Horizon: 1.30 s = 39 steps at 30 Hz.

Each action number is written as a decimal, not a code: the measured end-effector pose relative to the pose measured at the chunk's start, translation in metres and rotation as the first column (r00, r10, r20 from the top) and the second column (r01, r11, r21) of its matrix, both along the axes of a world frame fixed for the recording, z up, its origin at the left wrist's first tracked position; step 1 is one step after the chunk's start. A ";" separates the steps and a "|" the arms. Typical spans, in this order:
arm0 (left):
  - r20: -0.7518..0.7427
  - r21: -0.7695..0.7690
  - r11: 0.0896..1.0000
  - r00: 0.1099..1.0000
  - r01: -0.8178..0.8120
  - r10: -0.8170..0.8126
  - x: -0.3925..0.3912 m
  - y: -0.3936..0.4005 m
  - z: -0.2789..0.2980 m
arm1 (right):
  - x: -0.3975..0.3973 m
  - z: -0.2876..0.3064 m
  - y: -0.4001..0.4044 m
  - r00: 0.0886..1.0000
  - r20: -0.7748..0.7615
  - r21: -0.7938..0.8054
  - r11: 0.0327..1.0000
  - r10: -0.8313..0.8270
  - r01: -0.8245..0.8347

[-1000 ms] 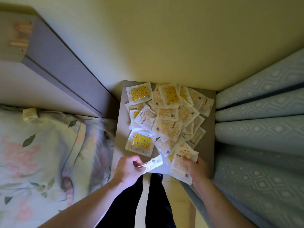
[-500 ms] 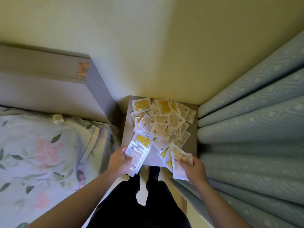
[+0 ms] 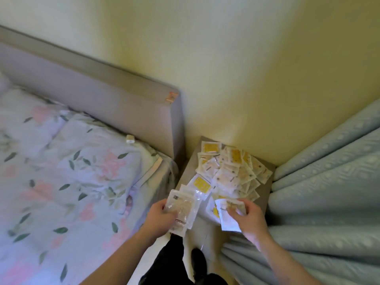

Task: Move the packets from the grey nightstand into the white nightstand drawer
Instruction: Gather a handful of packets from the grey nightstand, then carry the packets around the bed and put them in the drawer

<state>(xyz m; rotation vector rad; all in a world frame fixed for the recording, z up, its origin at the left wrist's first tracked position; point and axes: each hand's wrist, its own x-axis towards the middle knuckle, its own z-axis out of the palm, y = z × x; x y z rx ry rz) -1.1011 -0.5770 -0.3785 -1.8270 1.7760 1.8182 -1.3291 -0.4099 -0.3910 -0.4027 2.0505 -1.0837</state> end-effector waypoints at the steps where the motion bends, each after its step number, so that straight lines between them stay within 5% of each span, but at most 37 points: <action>1: -0.008 0.017 1.000 1.000 -0.023 0.023 0.009 0.009 0.007 | 0.003 0.006 0.000 1.000 0.007 -0.019 0.999 0.028 -0.028; 8: -0.027 -0.093 0.967 0.972 -0.236 0.235 0.099 0.058 0.047 | 0.050 0.048 -0.014 0.945 0.003 -0.054 0.943 0.328 -0.327; 14: -0.071 -0.253 0.841 0.876 -0.479 0.477 0.229 0.105 0.074 | 0.160 0.083 -0.048 0.783 -0.026 -0.114 0.776 0.622 -0.620; 23: -0.072 -0.315 0.473 0.518 -0.823 0.853 0.493 0.269 0.102 | 0.453 0.115 -0.042 0.356 -0.149 -0.163 0.332 0.923 -0.929; 39: -0.225 -0.384 -0.106 -0.018 -0.917 0.974 0.811 0.508 0.143 | 0.885 0.156 0.078 -0.238 -0.238 -0.161 -0.280 0.942 -0.946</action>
